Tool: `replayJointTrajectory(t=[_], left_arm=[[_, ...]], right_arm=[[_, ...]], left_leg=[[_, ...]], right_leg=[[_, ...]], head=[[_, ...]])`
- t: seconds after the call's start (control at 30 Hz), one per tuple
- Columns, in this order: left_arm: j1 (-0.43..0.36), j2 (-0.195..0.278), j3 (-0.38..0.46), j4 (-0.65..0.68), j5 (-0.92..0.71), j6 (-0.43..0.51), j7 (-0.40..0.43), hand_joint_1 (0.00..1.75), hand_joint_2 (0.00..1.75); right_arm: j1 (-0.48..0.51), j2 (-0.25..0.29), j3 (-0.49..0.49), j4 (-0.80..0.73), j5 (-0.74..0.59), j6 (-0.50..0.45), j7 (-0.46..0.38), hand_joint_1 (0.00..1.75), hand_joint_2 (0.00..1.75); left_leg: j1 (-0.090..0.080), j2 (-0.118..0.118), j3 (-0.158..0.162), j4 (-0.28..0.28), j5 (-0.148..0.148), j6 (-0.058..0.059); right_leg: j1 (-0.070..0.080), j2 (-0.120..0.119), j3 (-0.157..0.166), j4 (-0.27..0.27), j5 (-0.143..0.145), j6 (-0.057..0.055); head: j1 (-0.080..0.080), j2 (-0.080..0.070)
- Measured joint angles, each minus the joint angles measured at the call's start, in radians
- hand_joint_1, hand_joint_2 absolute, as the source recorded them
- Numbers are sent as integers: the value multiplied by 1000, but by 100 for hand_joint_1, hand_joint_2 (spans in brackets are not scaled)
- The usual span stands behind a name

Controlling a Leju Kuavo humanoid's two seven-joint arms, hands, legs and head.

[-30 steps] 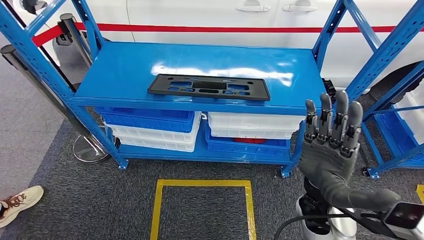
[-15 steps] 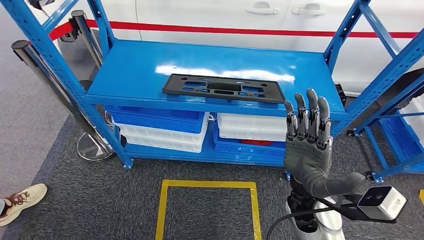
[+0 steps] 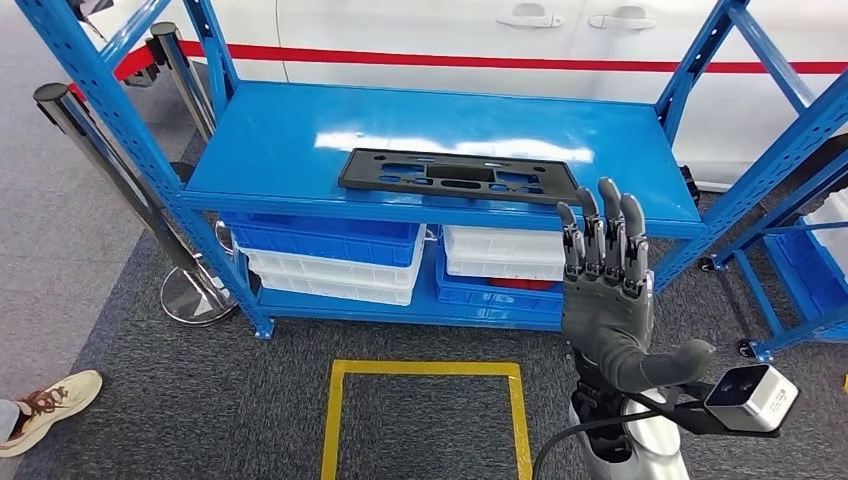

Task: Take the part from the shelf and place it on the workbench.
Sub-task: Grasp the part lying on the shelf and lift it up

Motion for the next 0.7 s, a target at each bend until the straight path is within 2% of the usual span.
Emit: replayJointTrajectory(t=[0.07, 0.17, 0.2, 0.23, 0.27, 0.3, 0.33, 0.37, 0.4, 0.43, 0.47, 0.53, 0.6, 0.67, 0.7], left_arm=[[0, 1, -1, 0, -1, 1, 0, 0, 0], [0, 4, -2, 0, -1, 1, 0, 0, 0], [1, 5, -2, 0, 0, 1, 0, 0, 0], [2, 6, -2, 1, 1, 1, 0, 0, 0], [3, 7, -2, 1, 2, 1, -1, 0, 0], [3, 8, -2, 1, 3, 1, -1, 0, 0], [2, 7, -2, 2, 3, 1, -1, 0, 0], [2, 7, -2, 2, 4, 1, -2, 0, 0], [1, 7, -2, 2, 6, 1, -2, 0, 0], [1, 6, -2, 2, 9, 2, -2, 0, 0], [1, 7, -2, 2, 12, 2, -3, 0, 0], [2, 7, -1, 2, 16, 3, -3, 0, 0], [2, 7, -1, 2, 18, 3, -3, 0, 0], [2, 7, -1, 2, 20, 1, -5, 0, 0], [2, 7, -1, 2, 21, 0, -7, 0, 0]], right_arm=[[0, -1, 4, 0, 1, -1, 0, 0, 0], [3, -1, 9, 4, 1, -1, 2, 0, 0], [5, -1, 10, 6, 1, -1, 2, 0, 0], [7, -1, 10, 9, 1, -2, 2, 0, 0], [8, -1, 11, 12, 0, -2, 2, 0, 0], [9, -1, 11, 14, 0, -3, 2, 0, 0], [9, -1, 11, 15, -1, -5, 2, 0, 0], [9, -1, 11, 16, -1, -6, 2, 0, 0], [9, -1, 11, 17, -2, -6, 1, 0, 0], [9, -2, 11, 17, -2, -7, 0, 0, 0], [10, -2, 12, 18, -2, -7, 0, 0, 0], [10, -2, 12, 20, -3, -7, -1, 0, 0], [10, -2, 12, 23, -3, -6, -1, 0, 0], [11, -3, 12, 26, -3, -5, -1, 0, 0], [12, -3, 13, 29, -3, -5, -1, 0, 0]], left_leg=[[-2, 1, -13, 41, -30, -11], [21, 4, -90, 209, -113, -40], [30, 6, -104, 238, -119, -50], [39, 8, -101, 232, -106, -61], [48, 11, -78, 188, -76, -72], [56, 14, -45, 122, -46, -85], [61, 12, -16, 68, -27, -92], [62, 10, 2, 32, -17, -88], [61, 6, 7, 20, -20, -79], [58, 2, 4, 26, -24, -65], [57, 1, 2, 27, -23, -50], [56, 2, 0, 26, -20, -34], [55, 3, -2, 24, -18, -24], [49, 2, -4, 25, -18, -19], [45, 2, -4, 25, -18, -17]], right_leg=[[-15, -5, 21, -35, 16, 12], [-30, -9, 27, -45, 20, 27], [-35, -9, 27, -43, 18, 34], [-41, -9, 26, -38, 15, 41], [-48, -9, 25, -31, 10, 51], [-55, -9, 23, -19, 3, 62], [-58, -9, 19, -6, -4, 74], [-59, -8, 13, 7, -11, 85], [-58, -7, 9, 17, -15, 93], [-56, -6, 5, 21, -16, 99], [-58, -4, 4, 22, -16, 102], [-62, -4, -1, 36, -28, 108], [-62, -3, -39, 118, -78, 111], [-59, -3, -105, 249, -136, 111], [-57, -3, -130, 295, -146, 108]], head=[[-2, 0], [-4, 0], [-4, 0], [-4, 0], [-4, 0], [-4, 0], [-4, 0], [-4, 0], [-4, 0], [-3, 0], [-2, 0], [-2, 0], [0, 0], [0, 0], [0, 0]])
